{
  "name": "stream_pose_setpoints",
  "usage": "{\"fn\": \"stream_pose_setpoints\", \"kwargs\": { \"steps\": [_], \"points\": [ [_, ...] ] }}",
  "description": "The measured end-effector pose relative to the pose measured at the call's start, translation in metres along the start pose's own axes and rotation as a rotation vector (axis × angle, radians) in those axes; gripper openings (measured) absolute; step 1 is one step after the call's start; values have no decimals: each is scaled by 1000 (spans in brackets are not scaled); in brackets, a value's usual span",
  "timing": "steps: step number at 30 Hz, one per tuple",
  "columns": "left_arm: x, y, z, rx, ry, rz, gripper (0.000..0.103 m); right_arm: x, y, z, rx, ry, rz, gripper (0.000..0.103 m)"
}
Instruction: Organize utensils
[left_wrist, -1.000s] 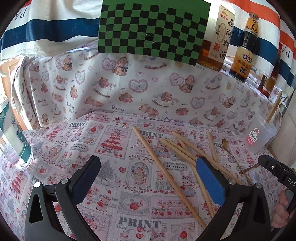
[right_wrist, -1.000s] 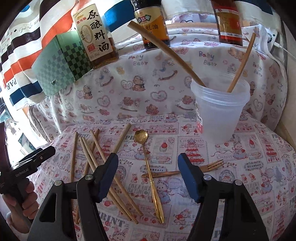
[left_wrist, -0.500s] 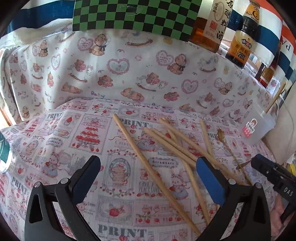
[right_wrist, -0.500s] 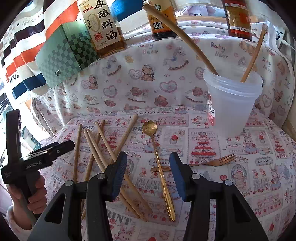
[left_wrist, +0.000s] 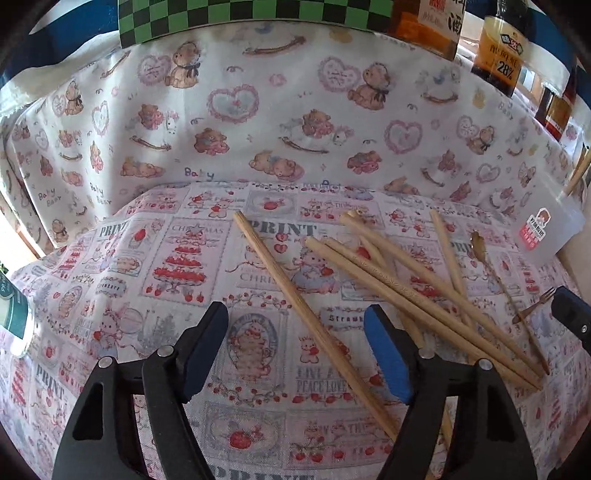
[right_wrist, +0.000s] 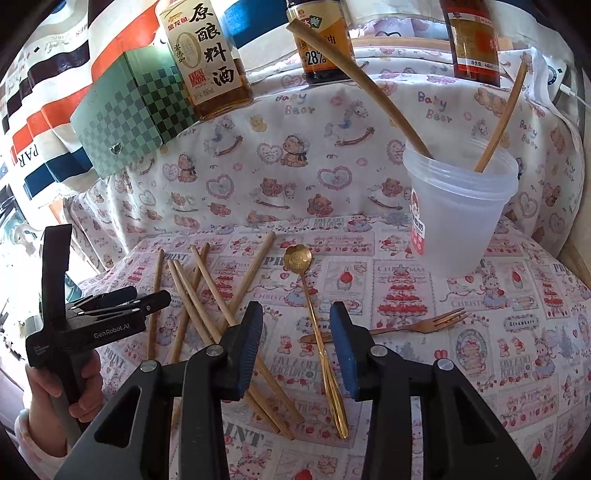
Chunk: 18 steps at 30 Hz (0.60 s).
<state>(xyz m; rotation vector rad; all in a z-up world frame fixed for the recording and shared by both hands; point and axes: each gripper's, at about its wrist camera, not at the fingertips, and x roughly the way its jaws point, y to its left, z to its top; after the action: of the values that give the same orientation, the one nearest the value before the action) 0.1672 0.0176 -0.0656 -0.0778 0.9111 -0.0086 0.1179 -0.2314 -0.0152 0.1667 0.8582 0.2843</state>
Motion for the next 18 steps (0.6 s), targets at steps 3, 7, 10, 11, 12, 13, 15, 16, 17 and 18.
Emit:
{"fn": "stream_pose_setpoints", "kwargs": {
  "steps": [3, 7, 10, 11, 12, 13, 15, 16, 17, 18],
  "points": [
    [0, -1, 1, 1, 1, 7, 70, -1, 0, 0, -1, -5, -6, 41],
    [-3, 2, -1, 5, -12, 40, 33, 1, 0, -1, -2, 0, -16, 41],
    [-9, -6, -8, 87, -13, -3, 15, 2, 0, -1, 1, 8, -9, 41],
    [-10, -7, -9, 95, -17, 6, 12, 2, 0, -1, -1, 8, -10, 41],
    [-11, -7, -10, 90, -19, 6, 8, 2, 0, 0, -4, 10, -11, 41],
    [-13, -6, -11, 79, -14, 0, 7, 2, 0, 0, -5, 14, -12, 39],
    [-17, -2, -13, 49, 6, -32, 7, 4, -1, 0, 3, 25, -8, 38],
    [-21, 2, -14, 23, 12, -44, 7, 5, -3, 0, 15, 30, -10, 38],
    [-24, 5, -16, 0, 20, -47, 7, 7, -6, 0, 26, 37, -12, 38],
    [-27, 6, -18, -8, 35, -46, 7, 9, -8, 0, 34, 45, -12, 36]
  ]
}}
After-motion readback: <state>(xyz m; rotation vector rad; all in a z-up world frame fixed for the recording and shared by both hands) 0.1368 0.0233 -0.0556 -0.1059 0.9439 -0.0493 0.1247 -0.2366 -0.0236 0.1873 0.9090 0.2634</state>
